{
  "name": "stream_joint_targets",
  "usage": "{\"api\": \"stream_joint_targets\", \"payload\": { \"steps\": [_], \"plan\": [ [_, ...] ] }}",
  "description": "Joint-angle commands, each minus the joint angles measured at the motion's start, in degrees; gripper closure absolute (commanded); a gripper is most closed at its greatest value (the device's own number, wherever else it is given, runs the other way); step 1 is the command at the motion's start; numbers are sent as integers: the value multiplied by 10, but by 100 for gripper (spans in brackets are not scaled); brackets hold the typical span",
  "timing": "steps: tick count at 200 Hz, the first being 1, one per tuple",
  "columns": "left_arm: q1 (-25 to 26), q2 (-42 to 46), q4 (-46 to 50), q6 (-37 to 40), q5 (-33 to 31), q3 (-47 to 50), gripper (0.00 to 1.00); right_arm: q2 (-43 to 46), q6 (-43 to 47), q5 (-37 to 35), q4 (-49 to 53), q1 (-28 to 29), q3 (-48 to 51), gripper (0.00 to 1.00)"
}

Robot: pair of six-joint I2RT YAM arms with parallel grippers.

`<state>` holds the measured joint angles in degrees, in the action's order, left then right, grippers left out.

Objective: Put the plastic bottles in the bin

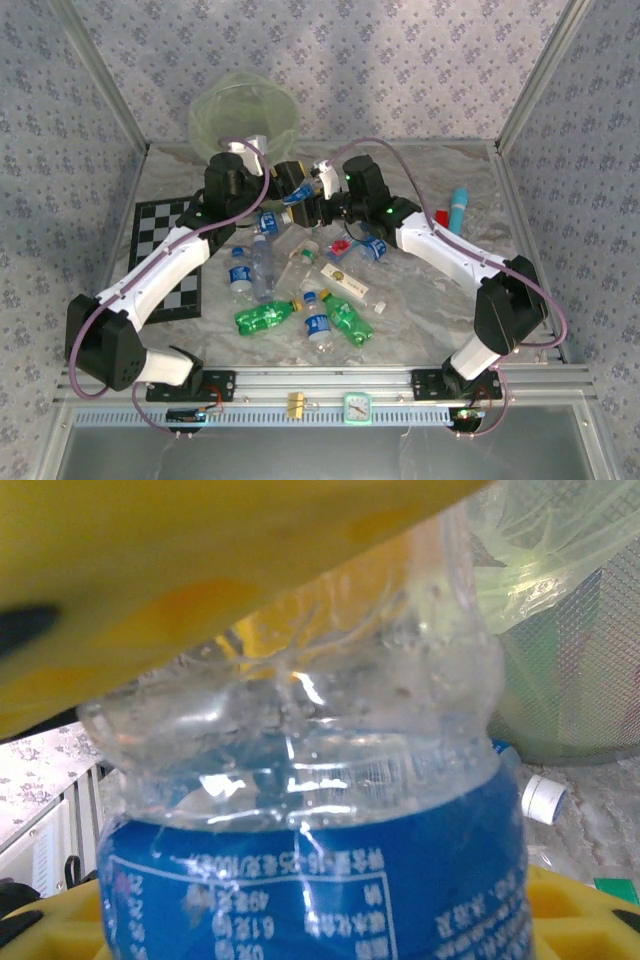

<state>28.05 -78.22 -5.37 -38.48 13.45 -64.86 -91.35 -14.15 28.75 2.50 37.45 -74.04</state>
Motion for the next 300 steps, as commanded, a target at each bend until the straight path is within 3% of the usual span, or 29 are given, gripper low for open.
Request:
{"api": "stream_joint_targets", "payload": {
  "steps": [1,23,59,104,150,197,246,300],
  "plan": [
    [0,9,-14,17,-4,5,47,16,-3,10,-18,5,-1,42],
    [1,9,-14,17,-5,4,54,18,-4,8,-19,6,0,35],
    [-5,10,-7,22,-28,-9,56,27,0,2,-26,8,11,13],
    [-49,3,17,47,-41,-71,57,49,8,-9,-27,8,28,2],
    [-96,-9,27,87,-48,-151,57,60,9,-34,-17,4,39,0],
    [-139,-29,46,162,-96,-226,58,68,4,-91,15,-5,46,0],
    [-170,-101,98,218,-116,-327,59,73,-8,-164,60,-21,52,0],
    [-178,-200,184,263,-134,-423,59,95,-31,-187,81,-41,100,0]
  ]
}}
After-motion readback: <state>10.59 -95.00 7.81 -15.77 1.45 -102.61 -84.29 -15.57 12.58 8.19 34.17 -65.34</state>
